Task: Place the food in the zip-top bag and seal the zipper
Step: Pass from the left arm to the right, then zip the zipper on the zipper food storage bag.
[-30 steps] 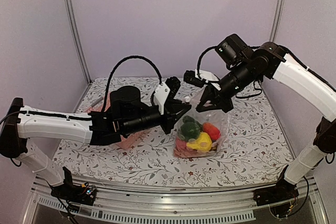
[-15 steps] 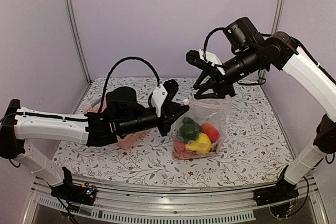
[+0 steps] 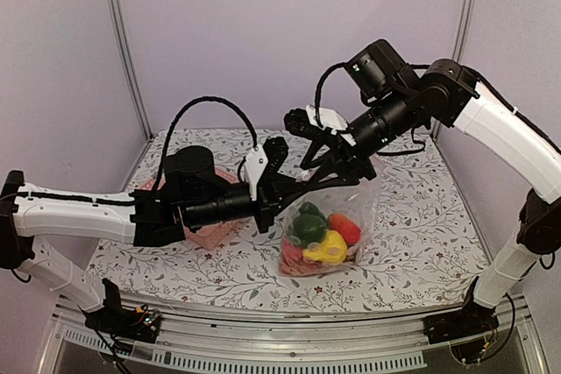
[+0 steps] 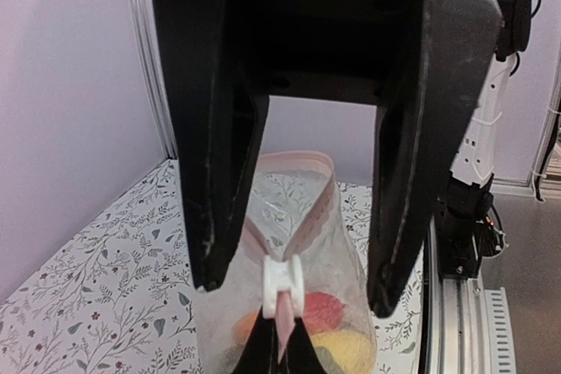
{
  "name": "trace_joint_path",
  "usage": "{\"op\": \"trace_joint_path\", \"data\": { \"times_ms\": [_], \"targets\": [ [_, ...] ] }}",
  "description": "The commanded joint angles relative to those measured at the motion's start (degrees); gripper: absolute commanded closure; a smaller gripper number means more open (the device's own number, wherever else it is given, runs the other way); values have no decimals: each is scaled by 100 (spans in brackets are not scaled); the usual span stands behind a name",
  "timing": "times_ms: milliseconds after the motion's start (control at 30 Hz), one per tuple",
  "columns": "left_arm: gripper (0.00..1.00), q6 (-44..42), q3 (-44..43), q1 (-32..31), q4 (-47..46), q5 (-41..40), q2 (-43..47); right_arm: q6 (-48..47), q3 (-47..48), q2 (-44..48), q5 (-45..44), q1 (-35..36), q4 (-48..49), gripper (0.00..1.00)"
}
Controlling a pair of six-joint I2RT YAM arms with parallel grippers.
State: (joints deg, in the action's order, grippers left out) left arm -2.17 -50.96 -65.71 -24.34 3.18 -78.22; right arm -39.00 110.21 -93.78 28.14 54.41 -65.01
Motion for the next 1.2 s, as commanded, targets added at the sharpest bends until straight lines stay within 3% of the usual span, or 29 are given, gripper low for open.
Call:
{"op": "trace_joint_path", "data": {
  "times_ms": [0, 133, 300, 433, 533, 600, 800, 1167],
  "targets": [
    [100, -62, 79, 28, -221, 135, 222, -95, 156, -141, -30, 78, 17, 64],
    [100, -47, 150, 31, -237, 106, 268, -52, 192, -170, 9, 85, 28, 74],
    [100, -68, 192, 25, -234, 76, 328, 8, 202, -207, -51, 91, 62, 78],
    [100, -98, 183, 26, -186, 38, 341, 84, 218, -218, -84, 89, 96, 90],
    [90, -58, 167, 20, -194, -90, 329, 94, 211, -227, -153, 88, 119, 96],
    [85, -47, 140, 24, -194, -239, 340, 102, 195, -233, -193, 87, 133, 96],
    [99, -116, 179, 27, -255, -436, 419, 168, 196, -310, -315, 87, 158, 96],
    [100, -227, 558, 32, -426, -1014, 809, 284, 254, -461, -472, -86, 34, 95]
  ]
}}
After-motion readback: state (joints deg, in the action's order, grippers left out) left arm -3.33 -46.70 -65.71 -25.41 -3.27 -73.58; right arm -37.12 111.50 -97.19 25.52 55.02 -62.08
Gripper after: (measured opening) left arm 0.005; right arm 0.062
